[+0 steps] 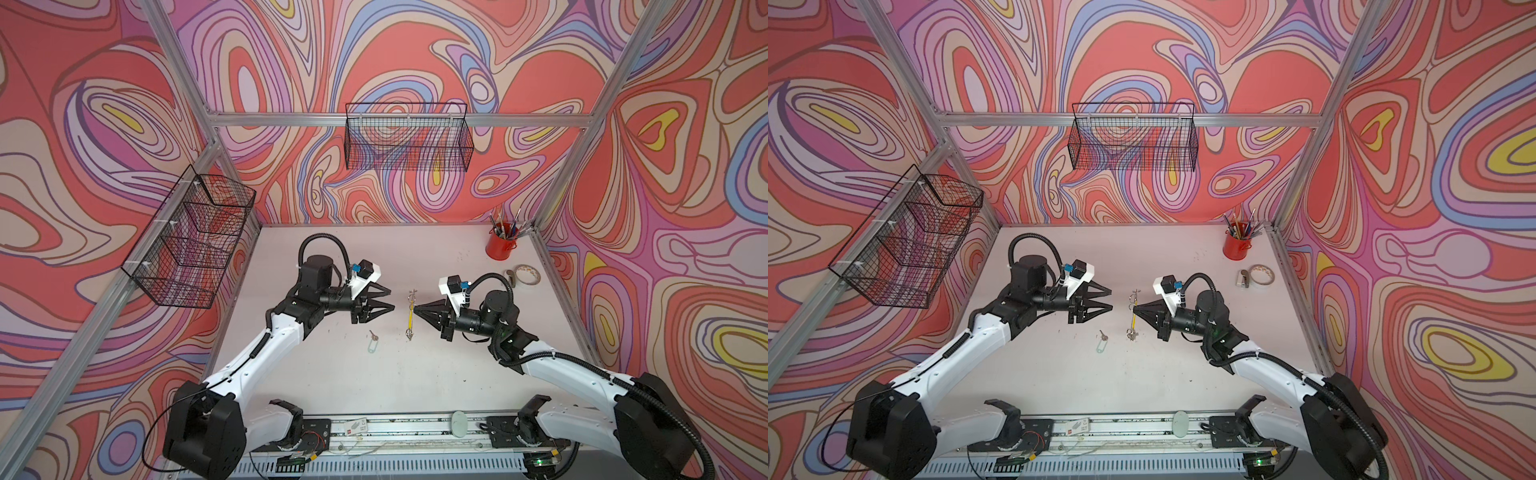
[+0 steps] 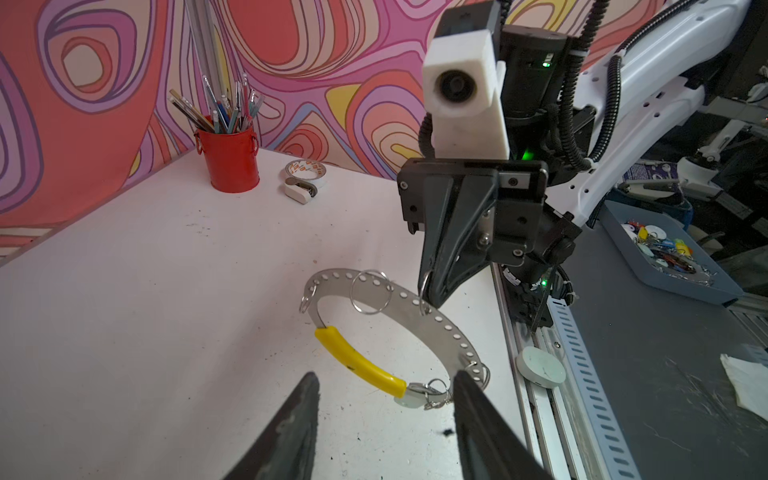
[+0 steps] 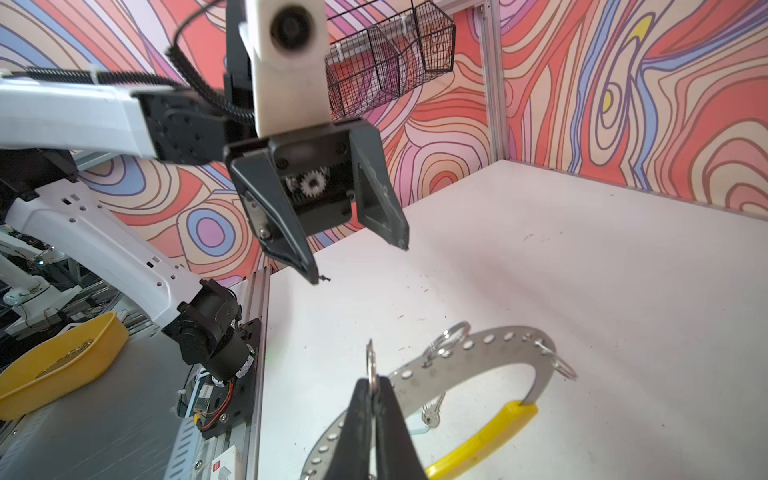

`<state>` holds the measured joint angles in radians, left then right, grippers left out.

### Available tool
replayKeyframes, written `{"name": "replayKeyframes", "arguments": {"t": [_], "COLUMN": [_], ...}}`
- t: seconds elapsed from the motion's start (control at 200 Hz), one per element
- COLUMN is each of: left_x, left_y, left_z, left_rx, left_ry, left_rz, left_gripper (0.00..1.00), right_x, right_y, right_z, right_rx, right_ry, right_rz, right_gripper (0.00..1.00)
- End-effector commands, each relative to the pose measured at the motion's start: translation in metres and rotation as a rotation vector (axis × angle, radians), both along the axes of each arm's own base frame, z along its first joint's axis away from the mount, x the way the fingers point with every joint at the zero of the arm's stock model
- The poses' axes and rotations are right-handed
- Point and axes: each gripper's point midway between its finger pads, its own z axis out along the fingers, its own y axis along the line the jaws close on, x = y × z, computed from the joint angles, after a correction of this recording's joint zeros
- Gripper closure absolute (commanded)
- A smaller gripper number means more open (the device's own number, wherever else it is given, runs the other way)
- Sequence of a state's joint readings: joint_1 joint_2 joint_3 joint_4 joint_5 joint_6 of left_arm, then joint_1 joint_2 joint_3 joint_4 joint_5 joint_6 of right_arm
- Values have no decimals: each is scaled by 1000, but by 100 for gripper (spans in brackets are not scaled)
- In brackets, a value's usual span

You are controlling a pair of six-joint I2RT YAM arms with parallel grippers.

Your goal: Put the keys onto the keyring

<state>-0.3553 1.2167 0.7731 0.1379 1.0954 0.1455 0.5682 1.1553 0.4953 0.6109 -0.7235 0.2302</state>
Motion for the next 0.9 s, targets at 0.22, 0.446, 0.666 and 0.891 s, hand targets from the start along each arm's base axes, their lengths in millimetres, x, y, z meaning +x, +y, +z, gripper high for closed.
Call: {"name": "replayKeyframes", "arguments": {"t": [0.22,0.446,0.666,0.891], "left_x": [2,1,-11,-16], "left_y": [-32,-41,-45,-46], "left_z": [26,13,19,12], "left_rx": [-185,-175,-240,-245], "left_ry": [-117,-87,-57,-27], "left_rz": [-5,-54,-142,-190], "left_gripper": [43,52,61,62], "right_x": [-14,-16,-13,-11], "right_y": [-3,-4,-4,-4], "right_z": [15,18,15,16], "right_rx": [74,93,88,89], "right_ry": [-134,-179,-184,-187], "right_rz": [45,44,35,23], "right_gripper": [100,100,100,100]}}
